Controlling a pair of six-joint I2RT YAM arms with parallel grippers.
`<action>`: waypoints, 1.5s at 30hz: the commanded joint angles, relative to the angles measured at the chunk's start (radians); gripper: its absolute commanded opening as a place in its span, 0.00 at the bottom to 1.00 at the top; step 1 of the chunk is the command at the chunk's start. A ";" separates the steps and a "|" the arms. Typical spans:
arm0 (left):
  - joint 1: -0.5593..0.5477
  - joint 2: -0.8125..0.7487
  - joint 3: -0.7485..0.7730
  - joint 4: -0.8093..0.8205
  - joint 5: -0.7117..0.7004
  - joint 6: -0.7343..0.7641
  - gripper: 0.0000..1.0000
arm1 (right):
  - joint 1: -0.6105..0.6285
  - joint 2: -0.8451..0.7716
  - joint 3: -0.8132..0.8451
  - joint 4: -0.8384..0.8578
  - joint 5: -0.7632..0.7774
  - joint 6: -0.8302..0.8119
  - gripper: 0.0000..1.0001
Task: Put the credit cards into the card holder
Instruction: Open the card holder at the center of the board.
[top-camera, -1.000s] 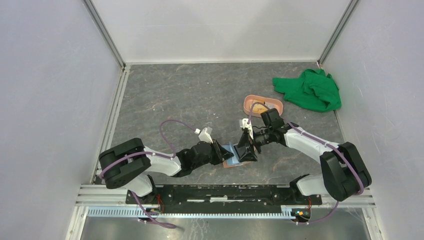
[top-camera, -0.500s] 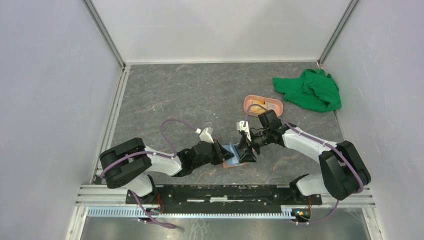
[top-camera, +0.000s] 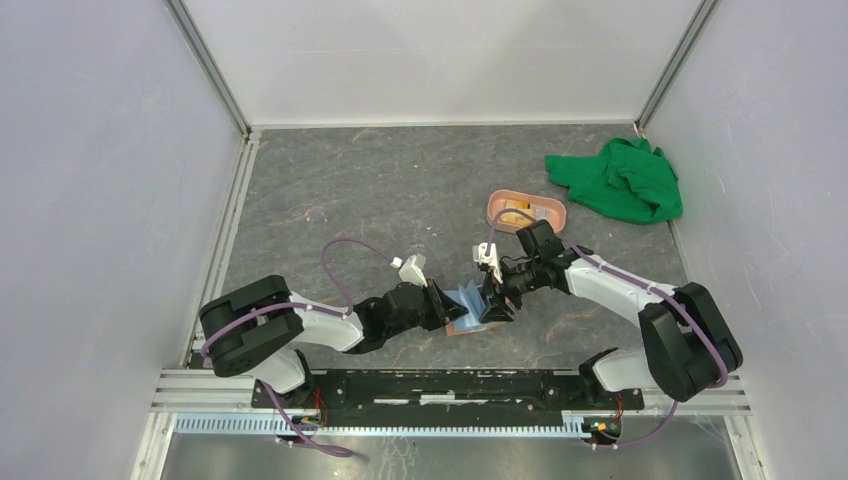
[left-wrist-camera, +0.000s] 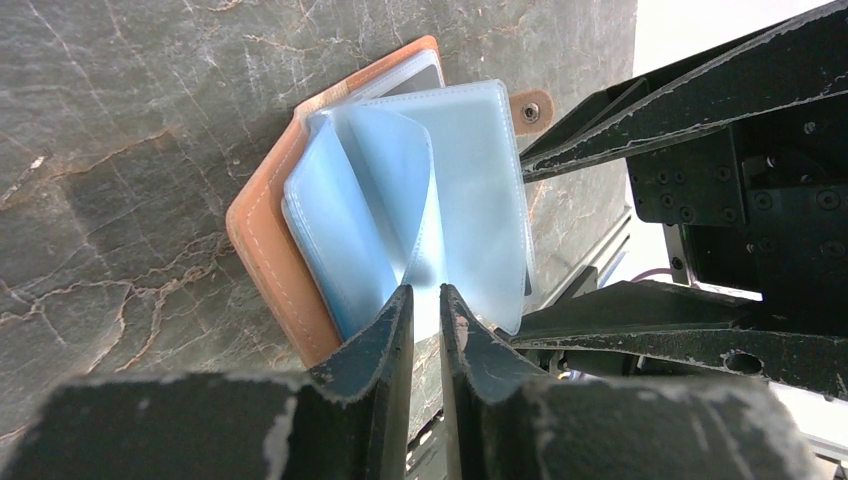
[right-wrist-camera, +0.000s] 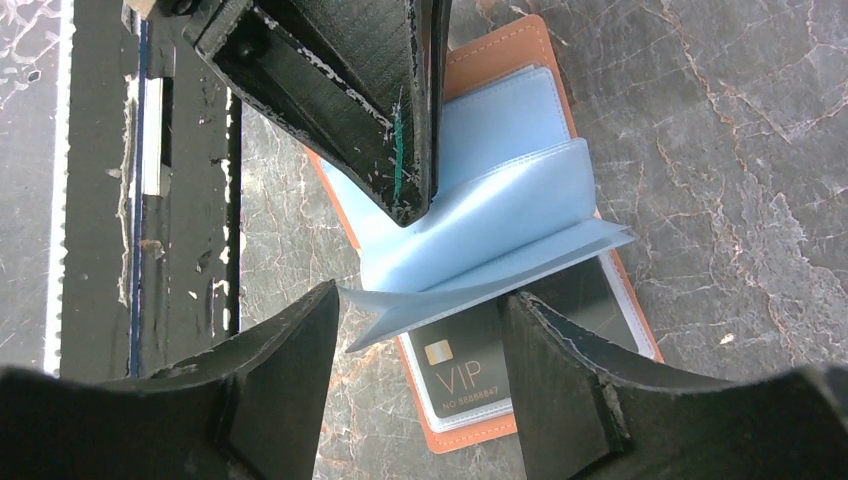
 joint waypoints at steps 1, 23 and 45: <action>0.003 -0.004 0.003 -0.004 -0.012 0.038 0.22 | 0.003 -0.031 0.036 0.001 0.008 -0.020 0.66; 0.004 -0.127 -0.031 -0.080 -0.039 0.063 0.24 | 0.003 -0.016 0.061 -0.096 -0.078 -0.124 0.47; 0.004 -0.092 0.062 -0.088 -0.004 0.087 0.60 | 0.020 0.005 0.059 -0.082 -0.061 -0.110 0.42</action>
